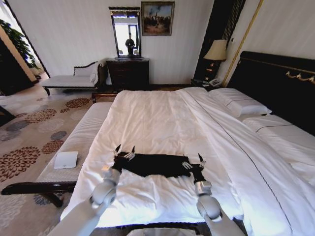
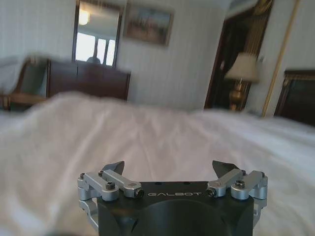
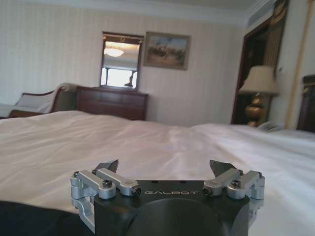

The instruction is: Fold the clothes on the bed.

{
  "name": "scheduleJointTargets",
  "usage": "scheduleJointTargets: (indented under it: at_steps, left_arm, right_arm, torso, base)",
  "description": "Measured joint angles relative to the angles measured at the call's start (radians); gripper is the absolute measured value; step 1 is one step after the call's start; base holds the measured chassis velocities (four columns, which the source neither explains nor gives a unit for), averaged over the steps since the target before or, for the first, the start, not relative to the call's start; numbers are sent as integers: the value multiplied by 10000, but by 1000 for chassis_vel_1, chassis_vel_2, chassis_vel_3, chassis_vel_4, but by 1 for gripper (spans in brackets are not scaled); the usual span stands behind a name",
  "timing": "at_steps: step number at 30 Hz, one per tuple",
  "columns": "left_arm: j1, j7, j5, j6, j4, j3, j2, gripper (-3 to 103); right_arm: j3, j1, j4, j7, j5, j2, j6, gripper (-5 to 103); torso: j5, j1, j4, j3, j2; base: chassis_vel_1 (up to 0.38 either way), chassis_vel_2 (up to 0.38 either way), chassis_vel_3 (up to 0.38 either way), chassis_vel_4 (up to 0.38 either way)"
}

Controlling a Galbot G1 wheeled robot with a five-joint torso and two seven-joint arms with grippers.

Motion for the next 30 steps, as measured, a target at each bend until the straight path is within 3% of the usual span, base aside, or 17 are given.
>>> scheduleJointTargets:
  at_steps: [5, 9, 17, 30]
  left_arm:
    - [-581, -165, -273, 206, 1274, 690, -434, 100]
    - [-375, -298, -390, 424, 1317, 768, -358, 100]
    - [840, -499, -458, 1056, 442, 549, 627, 100]
    - [3521, -504, -383, 1271, -1162, -521, 1836, 100]
  right_arm:
    - [-785, 622, -800, -24, 272, 203, -151, 100]
    - [-1086, 755, -1114, -19, 158, 355, -137, 100]
    - [-1417, 356, -1351, -20, -555, 526, 173, 100]
    - [-1293, -323, -1035, 33, -1090, 310, 378, 100]
  torso:
    - [-1, 0, 0, 0, 0]
    - [0, 0, 3, -1, -1]
    - [-2, -4, 3, -4, 1]
    - [1, -5, 5, -4, 3]
  base:
    - [0, 0, 0, 0]
    - [0, 0, 0, 0]
    - [0, 0, 0, 0]
    - [0, 0, 0, 0]
